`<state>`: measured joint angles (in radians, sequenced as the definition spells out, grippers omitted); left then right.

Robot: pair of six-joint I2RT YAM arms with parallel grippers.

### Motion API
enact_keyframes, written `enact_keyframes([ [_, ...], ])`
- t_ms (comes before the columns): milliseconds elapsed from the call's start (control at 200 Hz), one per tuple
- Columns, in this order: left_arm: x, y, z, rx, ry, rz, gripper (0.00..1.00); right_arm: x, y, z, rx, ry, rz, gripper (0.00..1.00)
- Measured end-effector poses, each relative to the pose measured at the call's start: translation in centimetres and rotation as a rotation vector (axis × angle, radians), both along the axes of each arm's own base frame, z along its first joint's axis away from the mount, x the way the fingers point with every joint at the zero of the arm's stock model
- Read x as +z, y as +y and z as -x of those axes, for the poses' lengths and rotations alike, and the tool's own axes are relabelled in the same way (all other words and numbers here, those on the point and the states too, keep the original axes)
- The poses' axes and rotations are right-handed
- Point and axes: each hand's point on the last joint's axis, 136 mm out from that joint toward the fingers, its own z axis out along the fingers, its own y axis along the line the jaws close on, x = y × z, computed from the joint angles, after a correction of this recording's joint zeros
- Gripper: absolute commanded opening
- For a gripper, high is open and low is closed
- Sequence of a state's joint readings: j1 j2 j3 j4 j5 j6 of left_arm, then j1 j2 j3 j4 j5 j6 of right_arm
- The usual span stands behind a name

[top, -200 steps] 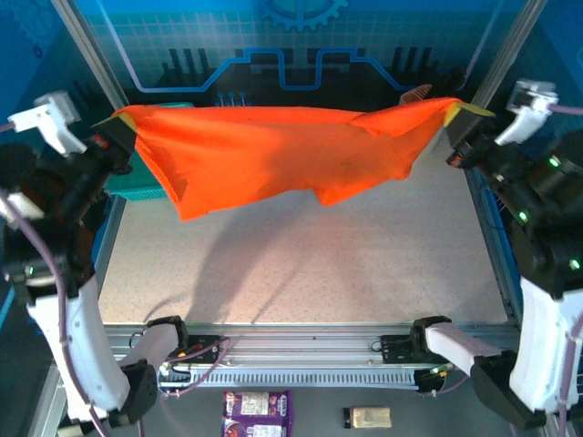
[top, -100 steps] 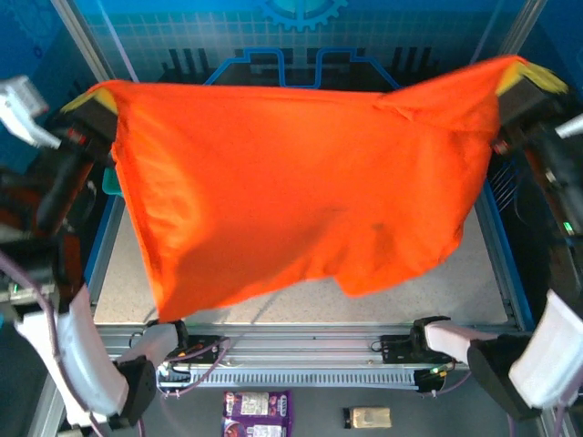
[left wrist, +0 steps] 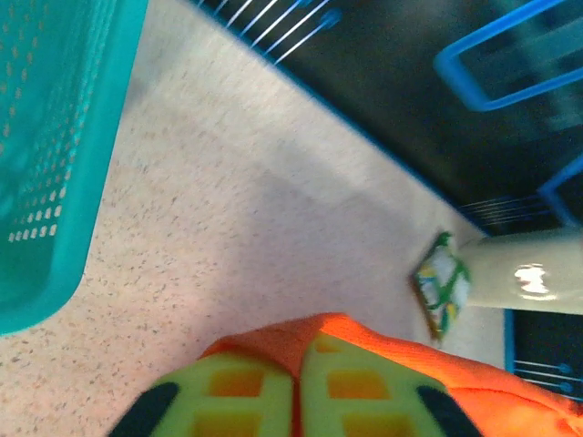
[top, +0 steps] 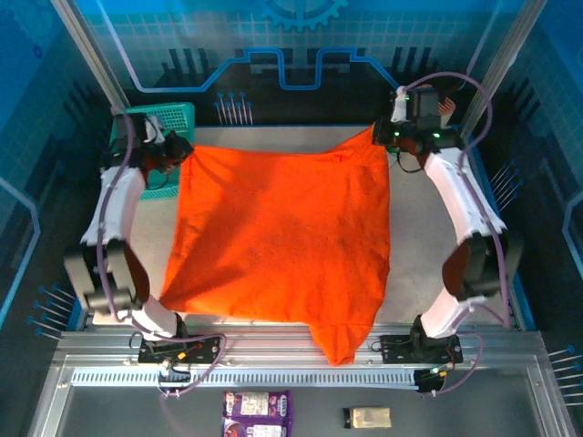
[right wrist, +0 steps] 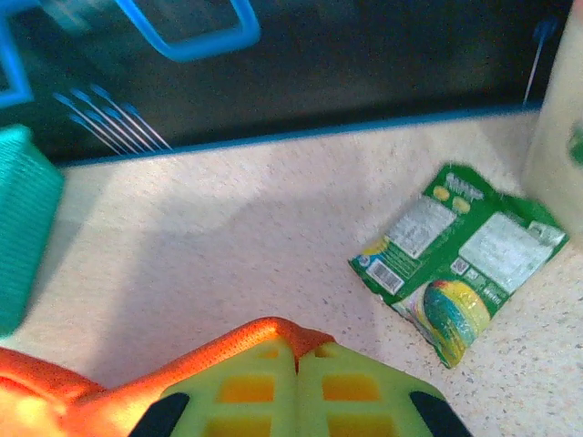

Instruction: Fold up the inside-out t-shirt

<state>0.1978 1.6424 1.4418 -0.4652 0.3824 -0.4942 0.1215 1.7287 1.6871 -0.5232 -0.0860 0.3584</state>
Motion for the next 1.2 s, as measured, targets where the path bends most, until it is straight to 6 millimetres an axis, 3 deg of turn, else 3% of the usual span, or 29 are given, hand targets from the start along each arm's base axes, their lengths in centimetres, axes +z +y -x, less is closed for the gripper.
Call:
enact_keyframes([
  [55,-3.8,-0.1,-1.7,0.004,0.082,-0.021,0.45,-3.4,0.1,-2.2,-0.012,0.051,-0.004,0.37],
  [140,-8.0,0.0,-3.6,0.019,0.176,-0.057,0.51,-7.2,-0.3,-4.8,-0.033,0.108,-0.008,0.40],
  [205,-8.9,0.1,-3.9,0.027,0.210,-0.083,0.53,-9.0,-0.8,-5.5,-0.046,0.142,-0.013,0.44],
  [280,-7.8,0.2,-4.0,0.030,0.206,-0.117,0.54,-9.3,-1.3,-5.3,-0.059,0.160,-0.021,0.48],
  [410,-3.8,-1.5,-3.3,0.012,0.140,-0.158,0.55,-7.3,-1.4,-4.7,-0.054,0.139,-0.033,0.53],
  [495,-1.7,-5.2,-1.4,-0.054,0.096,-0.174,0.54,-6.4,-1.6,-3.7,-0.052,0.146,-0.034,0.59],
  [570,-1.7,-8.9,0.9,-0.134,0.094,-0.174,0.54,-6.7,-2.0,-2.6,-0.047,0.169,-0.031,0.65],
  [655,-4.3,-12.8,3.5,-0.226,0.146,-0.160,0.52,-9.0,-1.5,-1.2,-0.024,0.234,-0.053,0.70],
  [720,-7.9,-14.6,4.8,-0.268,0.229,-0.153,0.51,-11.7,-1.1,-0.1,-0.004,0.298,-0.061,0.71],
  [826,-13.8,-15.5,5.8,-0.292,0.367,-0.151,0.50,-15.3,-0.2,0.4,0.032,0.386,-0.086,0.71],
  [911,-17.3,-15.3,6.8,-0.286,0.457,-0.147,0.50,-17.1,0.9,-0.4,0.078,0.423,-0.127,0.71],
  [996,-18.6,-15.1,7.7,-0.284,0.497,-0.150,0.50,-18.3,2.3,-1.6,0.120,0.434,-0.164,0.72],
  [1196,-18.5,-15.2,7.4,-0.284,0.482,-0.149,0.50,-20.7,5.8,-1.8,0.152,0.484,-0.200,0.72],
])
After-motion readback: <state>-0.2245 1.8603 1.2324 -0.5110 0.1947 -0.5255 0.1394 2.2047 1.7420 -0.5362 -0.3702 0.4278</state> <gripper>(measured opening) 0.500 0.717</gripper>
